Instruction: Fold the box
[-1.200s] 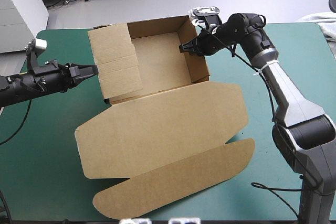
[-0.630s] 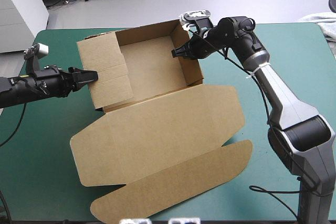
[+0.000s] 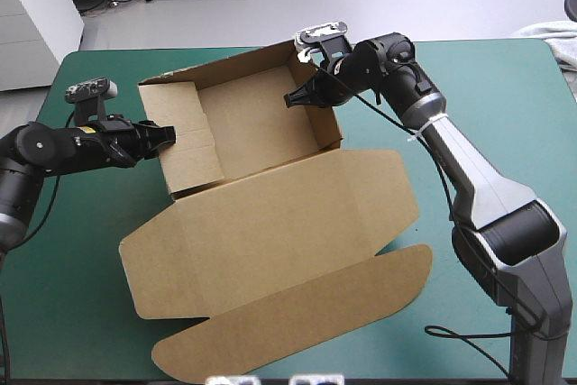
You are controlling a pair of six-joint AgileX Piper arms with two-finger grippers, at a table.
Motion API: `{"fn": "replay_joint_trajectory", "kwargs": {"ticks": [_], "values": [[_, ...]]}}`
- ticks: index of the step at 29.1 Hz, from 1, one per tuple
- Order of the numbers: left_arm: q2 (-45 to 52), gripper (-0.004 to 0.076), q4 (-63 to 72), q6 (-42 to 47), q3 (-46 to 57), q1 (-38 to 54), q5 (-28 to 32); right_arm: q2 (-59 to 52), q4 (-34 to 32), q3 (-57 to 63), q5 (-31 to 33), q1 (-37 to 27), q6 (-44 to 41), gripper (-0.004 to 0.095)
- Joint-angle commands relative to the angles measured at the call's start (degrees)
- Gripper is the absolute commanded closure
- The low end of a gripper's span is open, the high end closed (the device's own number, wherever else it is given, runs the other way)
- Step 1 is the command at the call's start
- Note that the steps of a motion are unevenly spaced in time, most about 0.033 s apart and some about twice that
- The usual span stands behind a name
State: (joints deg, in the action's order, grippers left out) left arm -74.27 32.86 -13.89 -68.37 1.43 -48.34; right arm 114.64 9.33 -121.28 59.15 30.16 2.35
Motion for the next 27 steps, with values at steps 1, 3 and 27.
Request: {"fn": "replay_joint_trajectory", "kwargs": {"ticks": [1,3,27], "values": [[-1.8,0.0458,-1.3,2.8,-1.4,-1.4,3.2,-3.5,4.2,-1.9,-0.5,0.5,-0.1,0.0919],[-3.6,0.0519,-1.3,3.1,-1.4,-1.4,3.1,-3.5,4.2,-1.9,0.6,0.5,-0.1,0.0919],[-14.1,0.0734,-18.3,10.8,-20.4,-13.4,-12.5,-3.9,0.8,6.4,12.7,0.5,-2.4,0.0921]]}}
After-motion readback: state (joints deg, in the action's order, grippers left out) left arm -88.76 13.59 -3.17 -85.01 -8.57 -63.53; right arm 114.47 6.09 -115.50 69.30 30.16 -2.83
